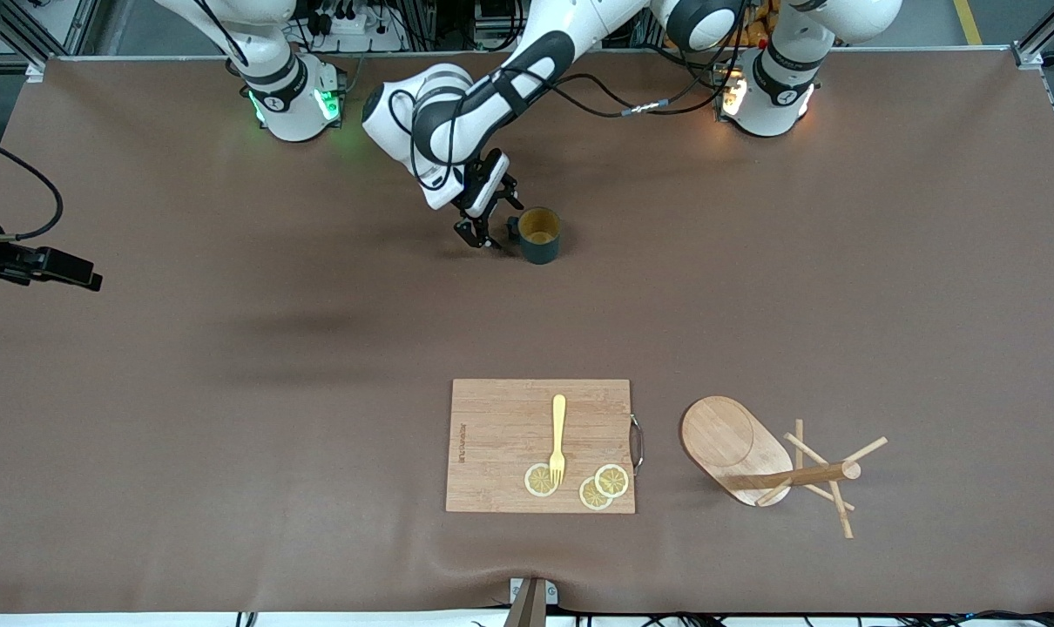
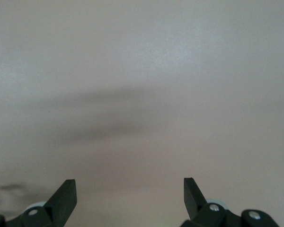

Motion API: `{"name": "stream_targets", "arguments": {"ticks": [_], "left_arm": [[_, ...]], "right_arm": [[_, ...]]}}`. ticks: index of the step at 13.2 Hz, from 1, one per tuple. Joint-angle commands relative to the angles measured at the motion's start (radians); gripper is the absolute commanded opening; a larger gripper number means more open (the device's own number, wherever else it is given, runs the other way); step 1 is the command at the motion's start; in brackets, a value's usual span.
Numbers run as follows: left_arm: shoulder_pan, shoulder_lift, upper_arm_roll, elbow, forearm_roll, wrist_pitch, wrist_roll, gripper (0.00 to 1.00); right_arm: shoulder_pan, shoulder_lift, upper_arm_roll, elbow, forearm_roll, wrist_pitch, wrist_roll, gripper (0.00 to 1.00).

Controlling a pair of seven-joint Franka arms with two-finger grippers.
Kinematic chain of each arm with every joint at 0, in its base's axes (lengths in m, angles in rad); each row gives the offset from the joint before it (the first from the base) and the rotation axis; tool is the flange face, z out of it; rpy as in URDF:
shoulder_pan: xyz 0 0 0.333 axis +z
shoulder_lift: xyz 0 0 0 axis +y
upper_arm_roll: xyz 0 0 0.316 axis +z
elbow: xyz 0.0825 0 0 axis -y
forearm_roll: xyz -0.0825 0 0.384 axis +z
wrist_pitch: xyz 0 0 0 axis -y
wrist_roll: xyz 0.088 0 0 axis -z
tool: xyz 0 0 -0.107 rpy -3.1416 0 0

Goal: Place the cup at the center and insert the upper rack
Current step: 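Grasp the teal mug handle with the left gripper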

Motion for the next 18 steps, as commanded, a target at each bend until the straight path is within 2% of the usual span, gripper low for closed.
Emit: {"name": "stream_targets", "arguments": {"ticks": [1, 3, 8, 12, 13, 14, 16, 18], "left_arm": [[-0.013, 0.035, 0.011, 0.042, 0.019, 0.005, -0.034, 1.0], [-0.014, 0.04, 0.008, 0.042, 0.018, 0.005, -0.047, 0.97], [-0.008, 0.038, 0.0, 0.037, 0.006, -0.009, -0.05, 0.55], [0.001, 0.034, -0.009, 0.037, -0.016, -0.014, -0.043, 0.1], [0.009, 0.032, -0.015, 0.037, -0.014, -0.015, -0.041, 0.03], [0.015, 0.026, -0.026, 0.037, -0.014, -0.015, -0.041, 0.0], [0.03, 0.009, -0.04, 0.038, -0.014, -0.015, -0.029, 0.0], [0.053, -0.047, -0.067, 0.034, -0.014, -0.012, 0.024, 0.0]], "right_arm": [[-0.008, 0.001, 0.008, 0.008, 0.006, -0.008, 0.016, 1.0], [-0.014, 0.0, 0.008, 0.01, 0.006, -0.007, 0.012, 1.0], [-0.045, -0.003, 0.009, 0.013, 0.003, -0.002, 0.001, 1.0], [-0.051, -0.003, 0.011, 0.013, 0.004, 0.003, 0.001, 1.0], [-0.051, -0.002, 0.011, 0.013, 0.004, 0.003, 0.001, 1.0], [-0.051, -0.002, 0.011, 0.013, 0.004, 0.003, 0.001, 1.0], [-0.049, 0.0, 0.011, 0.013, 0.004, 0.004, 0.001, 1.0], [-0.048, 0.0, 0.011, 0.013, 0.004, 0.006, 0.002, 1.0]]}}
